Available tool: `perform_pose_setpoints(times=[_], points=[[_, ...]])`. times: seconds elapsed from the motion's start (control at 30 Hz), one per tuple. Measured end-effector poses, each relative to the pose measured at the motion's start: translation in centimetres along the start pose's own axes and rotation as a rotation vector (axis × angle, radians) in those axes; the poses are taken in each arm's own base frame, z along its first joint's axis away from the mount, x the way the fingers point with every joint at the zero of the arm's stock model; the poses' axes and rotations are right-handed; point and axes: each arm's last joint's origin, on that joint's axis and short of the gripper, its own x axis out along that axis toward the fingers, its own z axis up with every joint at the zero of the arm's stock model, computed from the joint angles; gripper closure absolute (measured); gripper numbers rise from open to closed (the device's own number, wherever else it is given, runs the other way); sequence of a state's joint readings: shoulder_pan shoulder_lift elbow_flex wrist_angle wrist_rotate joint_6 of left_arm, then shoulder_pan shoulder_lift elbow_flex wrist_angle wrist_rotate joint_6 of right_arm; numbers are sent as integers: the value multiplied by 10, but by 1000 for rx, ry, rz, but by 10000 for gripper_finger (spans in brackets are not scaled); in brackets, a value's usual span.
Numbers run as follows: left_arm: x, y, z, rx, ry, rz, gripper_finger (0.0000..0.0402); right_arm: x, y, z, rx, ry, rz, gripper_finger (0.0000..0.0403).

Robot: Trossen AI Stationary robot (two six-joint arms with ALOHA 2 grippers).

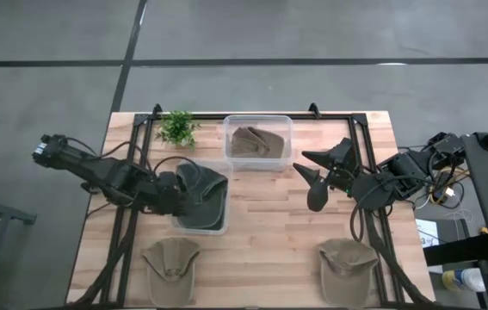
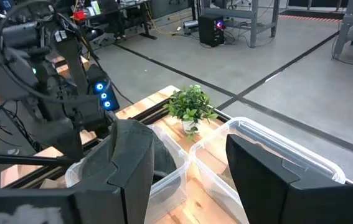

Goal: Pick & Place hat
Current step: Put the blue cap into the bottom transparent bin, then put the right brown cap into the top transparent bin

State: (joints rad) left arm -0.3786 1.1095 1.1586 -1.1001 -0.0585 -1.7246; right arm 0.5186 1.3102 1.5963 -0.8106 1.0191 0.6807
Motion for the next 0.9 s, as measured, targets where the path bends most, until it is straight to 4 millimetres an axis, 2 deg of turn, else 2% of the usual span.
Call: perform_pose_setpoints(times=[0.1, 0.4, 0.57, 0.7, 0.9], points=[[-12, -3, 0, 8, -1, -46, 208, 0, 0, 0, 0, 3, 4, 207], [-54, -18, 5, 94, -148, -220, 207, 2, 3, -8, 53, 105, 86, 207], [-74, -28, 8, 225, -263, -314, 207, 1, -2, -19, 136, 253, 101, 207], [-89, -36, 10, 360, -394, -375, 207, 0, -10, -42, 212, 495, 62, 211], [-110, -56, 10, 564, -544, -550, 207, -7, -17, -94, 348, 791, -101, 223]])
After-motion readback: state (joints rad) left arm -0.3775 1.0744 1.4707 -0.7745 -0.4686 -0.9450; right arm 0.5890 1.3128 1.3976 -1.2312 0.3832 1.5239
